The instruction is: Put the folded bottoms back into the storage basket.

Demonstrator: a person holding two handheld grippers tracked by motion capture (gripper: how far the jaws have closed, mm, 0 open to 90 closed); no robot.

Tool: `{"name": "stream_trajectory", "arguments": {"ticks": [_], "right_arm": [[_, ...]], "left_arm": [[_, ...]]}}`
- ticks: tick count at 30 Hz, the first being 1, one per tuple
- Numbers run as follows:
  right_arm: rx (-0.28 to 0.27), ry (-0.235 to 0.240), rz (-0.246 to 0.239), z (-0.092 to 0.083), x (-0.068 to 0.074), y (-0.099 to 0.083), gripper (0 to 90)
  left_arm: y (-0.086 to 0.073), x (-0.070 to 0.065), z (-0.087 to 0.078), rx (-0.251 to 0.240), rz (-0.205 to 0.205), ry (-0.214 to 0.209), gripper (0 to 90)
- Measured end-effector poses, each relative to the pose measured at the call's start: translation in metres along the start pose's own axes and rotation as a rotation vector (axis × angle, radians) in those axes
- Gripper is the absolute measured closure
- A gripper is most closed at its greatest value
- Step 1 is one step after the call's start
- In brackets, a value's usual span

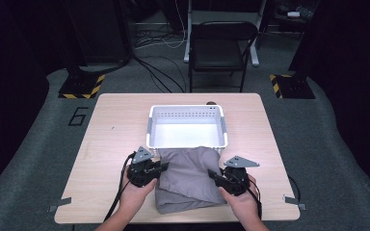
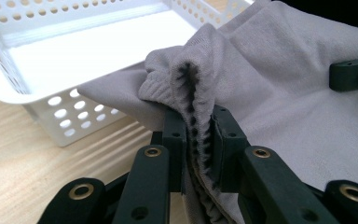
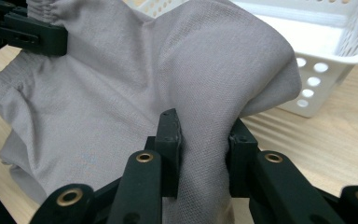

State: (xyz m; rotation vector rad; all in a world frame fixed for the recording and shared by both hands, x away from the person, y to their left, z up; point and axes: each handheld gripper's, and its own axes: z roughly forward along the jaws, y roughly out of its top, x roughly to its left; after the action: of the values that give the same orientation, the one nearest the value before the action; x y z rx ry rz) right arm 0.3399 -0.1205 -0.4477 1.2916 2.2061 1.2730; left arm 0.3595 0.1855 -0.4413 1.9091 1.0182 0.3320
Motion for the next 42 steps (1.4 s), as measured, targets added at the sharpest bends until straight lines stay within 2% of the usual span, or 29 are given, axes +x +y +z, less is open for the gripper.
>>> {"name": "stream_trajectory", "arguments": {"ticks": [7, 17, 22, 27, 29, 35, 42], "right_arm": [[-0.044, -0.010, 0.028, -0.007, -0.005, 0.011, 71.4], [-0.092, -0.015, 0.031, -0.011, -0.005, 0.027, 71.4], [-0.092, -0.022, 0.016, -0.010, -0.004, 0.038, 71.3], [-0.084, -0.020, 0.005, -0.007, -0.006, 0.048, 71.3], [-0.074, -0.011, 0.015, -0.006, -0.008, 0.052, 71.3], [-0.039, -0.016, 0.001, -0.002, -0.012, 0.063, 71.3], [-0.041, -0.029, -0.020, -0.001, -0.014, 0.080, 71.2]], "left_arm": [[0.011, -0.002, -0.003, -0.021, 0.003, 0.010, 78.2], [0.035, 0.003, -0.007, -0.037, 0.020, 0.023, 78.2], [0.044, 0.008, -0.007, -0.032, 0.024, 0.031, 78.2], [0.052, 0.014, -0.007, -0.033, 0.006, 0.028, 78.2], [0.055, 0.016, -0.006, -0.029, 0.011, 0.033, 78.1], [0.061, 0.018, -0.003, -0.022, 0.017, 0.046, 78.1], [0.076, 0.020, -0.003, -0.024, 0.044, 0.073, 78.1]]}}
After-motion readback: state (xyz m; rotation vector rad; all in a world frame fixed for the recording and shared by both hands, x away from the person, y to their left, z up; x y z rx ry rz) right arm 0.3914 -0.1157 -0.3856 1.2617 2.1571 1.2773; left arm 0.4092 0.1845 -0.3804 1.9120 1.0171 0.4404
